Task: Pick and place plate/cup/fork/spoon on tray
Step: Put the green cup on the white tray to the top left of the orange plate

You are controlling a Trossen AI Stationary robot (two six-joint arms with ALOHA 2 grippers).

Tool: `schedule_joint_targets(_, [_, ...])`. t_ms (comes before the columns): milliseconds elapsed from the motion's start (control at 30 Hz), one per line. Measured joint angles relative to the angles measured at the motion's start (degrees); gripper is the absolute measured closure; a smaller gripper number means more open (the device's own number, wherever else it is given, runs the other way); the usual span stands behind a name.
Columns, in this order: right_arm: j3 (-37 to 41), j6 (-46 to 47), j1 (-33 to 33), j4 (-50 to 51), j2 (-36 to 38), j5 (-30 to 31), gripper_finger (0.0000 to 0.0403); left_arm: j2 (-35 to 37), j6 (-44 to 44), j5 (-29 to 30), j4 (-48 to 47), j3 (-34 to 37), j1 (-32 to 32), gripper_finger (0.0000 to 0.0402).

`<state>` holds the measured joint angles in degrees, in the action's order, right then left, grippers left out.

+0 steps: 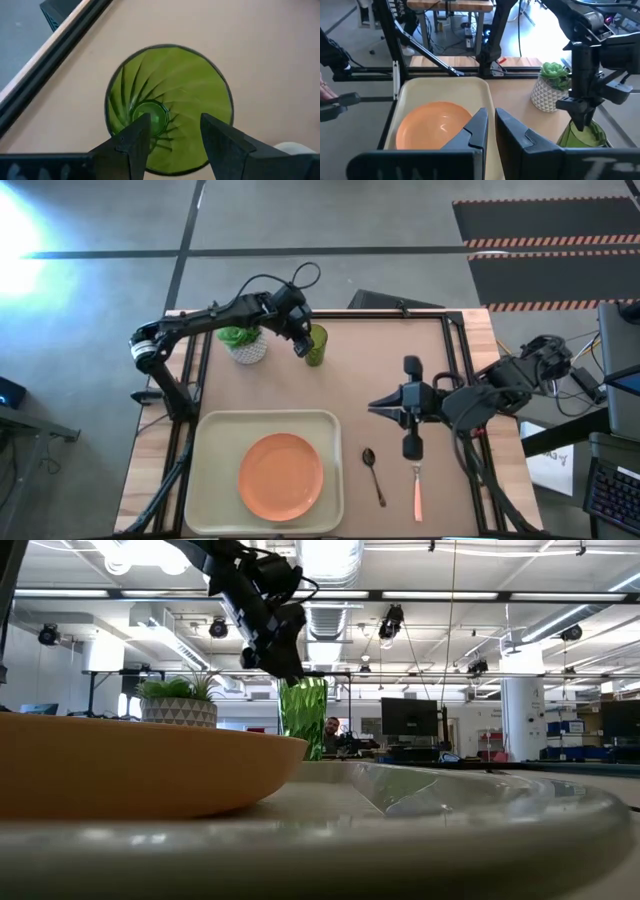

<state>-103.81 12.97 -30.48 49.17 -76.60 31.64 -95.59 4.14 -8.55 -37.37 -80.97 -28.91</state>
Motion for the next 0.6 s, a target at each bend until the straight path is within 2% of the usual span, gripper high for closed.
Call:
schedule_joint_targets(233, [0.00, 0.07, 0.00, -0.07, -0.06, -0.04, 0.0378, 2.81, -0.91, 0.54, -1.32, -2.94, 0.51, 0.0246])
schedule_joint_targets(400, [0.00, 0.07, 0.00, -0.15, -0.04, -0.02, 0.0378, 3.00, -3.42, 8.94, -14.07, -8.46, 0.33, 0.0246])
schedule_joint_targets(500, [0.00, 0.04, 0.00, -0.14, -0.06, -0.02, 0.0378, 2.89, -3.50, 9.91, -18.51, -10.84, 0.03, 0.0246])
schedule_joint_targets(600, [0.00, 0.07, 0.00, -0.15, -0.06, 0.00, 0.0378, 2.69, -3.14, 9.91, -18.94, -11.96, -0.02, 0.0246])
